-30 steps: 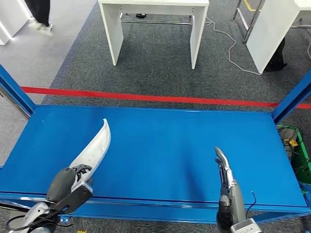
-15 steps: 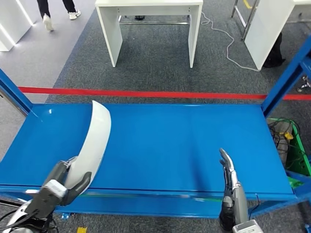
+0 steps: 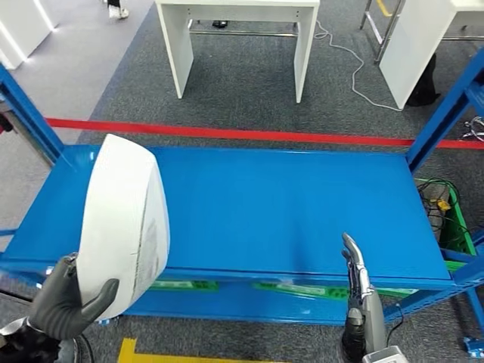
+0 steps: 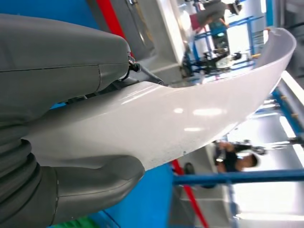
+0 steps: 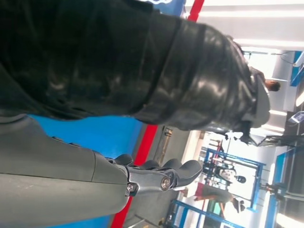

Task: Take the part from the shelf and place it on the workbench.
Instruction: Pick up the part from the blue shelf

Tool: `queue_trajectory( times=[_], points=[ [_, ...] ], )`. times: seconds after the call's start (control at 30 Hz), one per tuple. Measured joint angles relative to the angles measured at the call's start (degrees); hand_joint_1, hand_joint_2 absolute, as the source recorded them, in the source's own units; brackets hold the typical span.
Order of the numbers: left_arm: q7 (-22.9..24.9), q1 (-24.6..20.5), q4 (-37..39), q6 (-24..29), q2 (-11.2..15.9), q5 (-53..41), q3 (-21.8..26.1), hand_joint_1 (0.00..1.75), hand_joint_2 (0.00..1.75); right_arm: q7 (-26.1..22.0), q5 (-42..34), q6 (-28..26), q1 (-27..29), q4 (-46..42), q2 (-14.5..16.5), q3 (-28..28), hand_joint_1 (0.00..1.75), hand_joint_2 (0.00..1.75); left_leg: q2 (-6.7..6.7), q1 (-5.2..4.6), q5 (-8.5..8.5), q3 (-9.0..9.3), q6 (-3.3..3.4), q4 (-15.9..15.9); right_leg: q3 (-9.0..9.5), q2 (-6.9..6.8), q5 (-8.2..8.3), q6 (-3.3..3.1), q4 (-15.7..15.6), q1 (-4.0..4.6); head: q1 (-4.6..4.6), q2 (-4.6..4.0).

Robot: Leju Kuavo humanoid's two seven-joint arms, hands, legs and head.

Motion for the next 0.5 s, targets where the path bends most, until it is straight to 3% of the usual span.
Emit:
queue_trajectory(
  times=[0.07,0.1,0.13,0.17,0.23,0.3,0.33,0.37,0.43,0.47,0.5],
  points=[
    [-0.4,0.3,-0.5,-1.1,0.2,1.7,0.0,1.75,1.75,-0.1,0.0,0.0,0.0,0.1,-0.1,0.0,0.0,0.0,0.13,-0.01,1.11,-1.6,0.27,0.2,-2.08,0.04,-5.28,0.48,6.8,-0.17,0.13,0.0],
    [-0.5,0.4,-0.5,-1.4,0.3,2.3,0.0,1.75,1.75,-0.1,0.0,0.1,0.0,0.1,-0.1,0.1,0.0,0.0,0.17,-0.04,1.65,-2.45,0.22,0.4,-2.65,0.03,-6.75,0.66,10.2,-0.25,0.13,0.0],
    [-0.6,0.6,-0.6,-1.7,0.3,2.8,0.0,1.75,1.75,-0.1,0.0,0.1,0.0,0.2,-0.2,0.1,0.0,0.0,0.22,-0.06,2.16,-3.3,0.17,0.6,-2.58,0.03,-6.94,0.8,12.2,-0.29,0.12,0.0],
    [-0.7,0.7,-0.6,-1.9,0.4,3.2,0.0,1.75,1.75,-0.1,0.0,0.1,0.0,0.2,-0.2,0.1,0.0,0.0,0.25,-0.06,2.61,-4.11,0.08,0.8,-1.58,0.03,-5.87,0.86,12.3,-0.31,0.13,0.0],
    [-0.9,0.9,-0.7,-2.2,0.4,3.7,0.0,1.75,1.75,-0.2,0.0,0.1,0.0,0.3,-0.2,0.1,0.0,0.0,0.25,-0.05,3.35,-5.55,-0.23,1.6,3.3,0.03,-2.82,0.75,6.5,-0.33,0.14,0.0],
    [-1.2,1.0,-0.9,-2.6,0.4,4.2,0.0,1.75,1.75,-0.2,0.0,0.2,-0.1,0.3,-0.2,0.1,0.0,0.0,0.17,-0.19,4.02,-6.56,-0.76,2.3,8.85,0.12,-2.47,0.36,-1.6,-0.27,0.1,0.0],
    [-1.3,1.0,-1.0,-2.7,0.5,4.4,0.0,1.75,1.75,-0.2,0.0,0.2,-0.1,0.3,-0.2,0.1,0.0,0.0,0.14,-0.25,4.4,-6.81,-1.07,2.6,10.16,0.18,-2.99,0.09,-4.0,-0.2,0.09,0.0],
    [-1.4,1.0,-1.1,-2.8,0.5,4.5,0.0,1.75,1.75,-0.2,0.0,0.2,-0.1,0.3,-0.3,0.1,0.0,0.0,0.11,-0.27,4.8,-6.98,-1.38,2.6,10.5,0.22,-3.28,-0.22,-4.9,-0.08,0.05,0.0],
    [-1.5,1.1,-1.2,-2.9,0.6,4.7,0.0,1.75,1.75,-0.2,0.0,0.2,-0.1,0.3,-0.3,0.1,0.0,0.0,0.06,-0.14,5.08,-7.32,-1.97,2.7,9.39,0.05,-2.6,-1.14,-5.1,-0.08,0.06,0.0],
    [-1.5,1.2,-1.2,-3.0,0.7,4.8,0.0,1.75,1.75,-0.2,0.0,0.2,-0.1,0.3,-0.3,0.1,0.0,0.0,0.03,-0.06,3.83,-7.7,-2.31,3.5,8.82,-0.09,-2.02,-1.68,-5.2,-0.14,-0.03,0.0],
    [-1.5,1.2,-1.2,-3.1,0.8,4.9,0.0,1.75,1.75,-0.2,0.0,0.2,-0.1,0.3,-0.3,0.1,0.0,0.0,0.0,0.04,1.53,-8.26,-2.66,5.3,8.09,-0.26,-1.32,-2.13,-5.3,-0.25,-0.15,0.0]
  ],
)
